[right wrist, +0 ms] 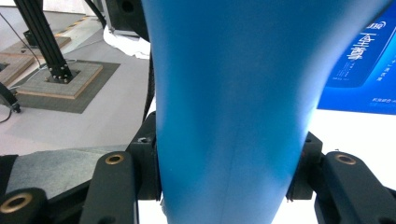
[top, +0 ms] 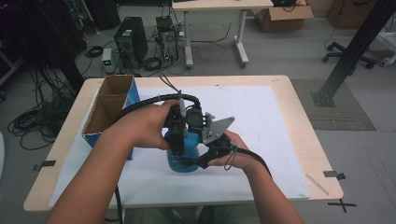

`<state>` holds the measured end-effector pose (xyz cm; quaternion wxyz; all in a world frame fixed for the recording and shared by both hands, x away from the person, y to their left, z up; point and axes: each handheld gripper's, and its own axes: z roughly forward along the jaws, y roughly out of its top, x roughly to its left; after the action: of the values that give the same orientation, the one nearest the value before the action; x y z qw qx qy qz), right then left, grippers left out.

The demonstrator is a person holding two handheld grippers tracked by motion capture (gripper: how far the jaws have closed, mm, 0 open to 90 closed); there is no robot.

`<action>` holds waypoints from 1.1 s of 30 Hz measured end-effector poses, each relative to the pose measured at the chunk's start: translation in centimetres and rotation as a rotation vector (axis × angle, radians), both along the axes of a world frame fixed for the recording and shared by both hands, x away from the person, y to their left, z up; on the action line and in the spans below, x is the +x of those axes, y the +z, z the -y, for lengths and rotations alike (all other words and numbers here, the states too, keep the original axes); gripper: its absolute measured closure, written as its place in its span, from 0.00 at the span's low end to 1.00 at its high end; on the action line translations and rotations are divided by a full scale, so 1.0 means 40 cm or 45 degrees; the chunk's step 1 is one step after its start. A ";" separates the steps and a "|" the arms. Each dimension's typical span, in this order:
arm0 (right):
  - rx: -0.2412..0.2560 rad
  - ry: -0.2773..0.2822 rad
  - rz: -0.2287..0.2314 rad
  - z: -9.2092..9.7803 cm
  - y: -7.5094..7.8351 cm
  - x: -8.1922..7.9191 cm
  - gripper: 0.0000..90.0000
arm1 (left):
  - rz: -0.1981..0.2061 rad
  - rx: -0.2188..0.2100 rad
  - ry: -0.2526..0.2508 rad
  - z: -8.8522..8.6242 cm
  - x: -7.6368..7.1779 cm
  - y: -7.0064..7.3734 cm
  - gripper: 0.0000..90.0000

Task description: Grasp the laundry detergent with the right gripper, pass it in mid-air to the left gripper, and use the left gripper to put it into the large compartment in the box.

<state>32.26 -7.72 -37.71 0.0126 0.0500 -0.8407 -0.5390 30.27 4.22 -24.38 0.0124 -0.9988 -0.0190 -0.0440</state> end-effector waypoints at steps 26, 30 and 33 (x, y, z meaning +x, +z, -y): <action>0.089 -0.098 -0.048 0.006 -0.006 0.011 0.20 | 0.024 0.026 0.045 -0.016 0.018 0.010 0.43; 0.094 -0.110 -0.053 0.003 -0.011 0.014 0.17 | 0.018 0.025 0.034 -0.013 0.017 0.011 0.43; 0.095 -0.138 -0.053 0.005 -0.012 0.014 0.09 | 0.020 0.028 0.024 -0.011 0.016 0.012 0.43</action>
<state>32.83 -7.91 -38.19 -0.0010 -0.0062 -0.8212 -0.5706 30.93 4.65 -23.89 0.0235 -0.9980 -0.0281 -0.0518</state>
